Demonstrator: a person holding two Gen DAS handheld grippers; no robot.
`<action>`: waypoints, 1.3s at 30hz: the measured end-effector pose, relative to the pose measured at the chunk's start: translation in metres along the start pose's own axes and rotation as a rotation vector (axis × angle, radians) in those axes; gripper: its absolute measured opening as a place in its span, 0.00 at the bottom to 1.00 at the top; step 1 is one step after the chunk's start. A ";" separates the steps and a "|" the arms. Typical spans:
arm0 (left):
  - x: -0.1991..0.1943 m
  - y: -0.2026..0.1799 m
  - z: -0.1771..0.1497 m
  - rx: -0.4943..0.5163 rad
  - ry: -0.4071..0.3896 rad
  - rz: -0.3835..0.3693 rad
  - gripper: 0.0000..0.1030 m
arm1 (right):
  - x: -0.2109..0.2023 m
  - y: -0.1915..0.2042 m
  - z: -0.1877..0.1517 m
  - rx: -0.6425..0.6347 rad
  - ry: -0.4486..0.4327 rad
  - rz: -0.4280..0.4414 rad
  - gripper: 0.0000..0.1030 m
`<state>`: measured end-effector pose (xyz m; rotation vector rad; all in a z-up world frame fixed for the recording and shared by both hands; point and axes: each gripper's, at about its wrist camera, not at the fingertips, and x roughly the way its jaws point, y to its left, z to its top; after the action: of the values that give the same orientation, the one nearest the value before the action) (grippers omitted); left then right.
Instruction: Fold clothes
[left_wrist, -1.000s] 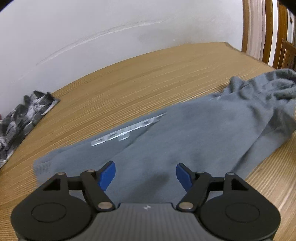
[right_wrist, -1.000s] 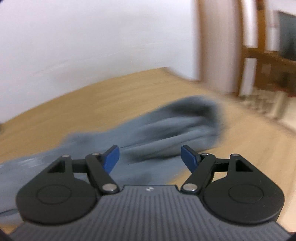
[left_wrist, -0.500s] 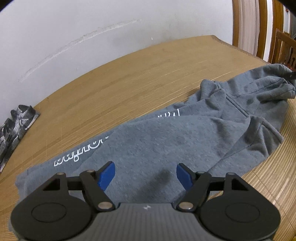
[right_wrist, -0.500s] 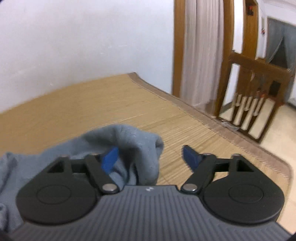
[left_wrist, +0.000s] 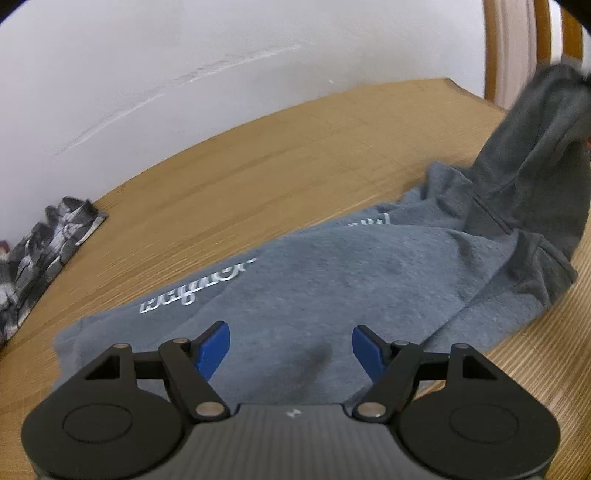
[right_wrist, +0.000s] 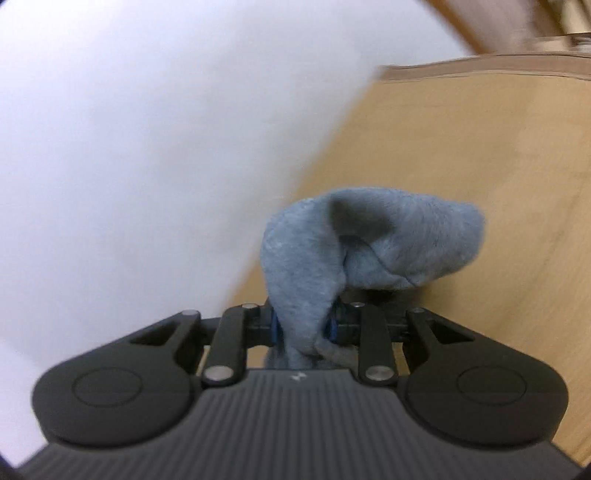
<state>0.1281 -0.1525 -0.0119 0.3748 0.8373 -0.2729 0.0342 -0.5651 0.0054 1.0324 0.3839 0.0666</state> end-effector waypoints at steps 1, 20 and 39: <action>-0.001 0.005 -0.002 -0.014 -0.005 0.003 0.73 | 0.004 0.022 -0.007 -0.012 0.018 0.060 0.26; -0.019 0.083 -0.036 -0.120 -0.063 0.005 0.73 | 0.174 0.115 -0.230 -0.222 0.457 -0.018 0.49; -0.009 0.031 -0.022 -0.020 -0.123 -0.102 0.73 | 0.249 0.135 -0.128 -0.578 0.455 0.050 0.28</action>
<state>0.1198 -0.1143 -0.0116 0.2944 0.7389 -0.3786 0.2394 -0.3320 -0.0077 0.4445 0.7025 0.4380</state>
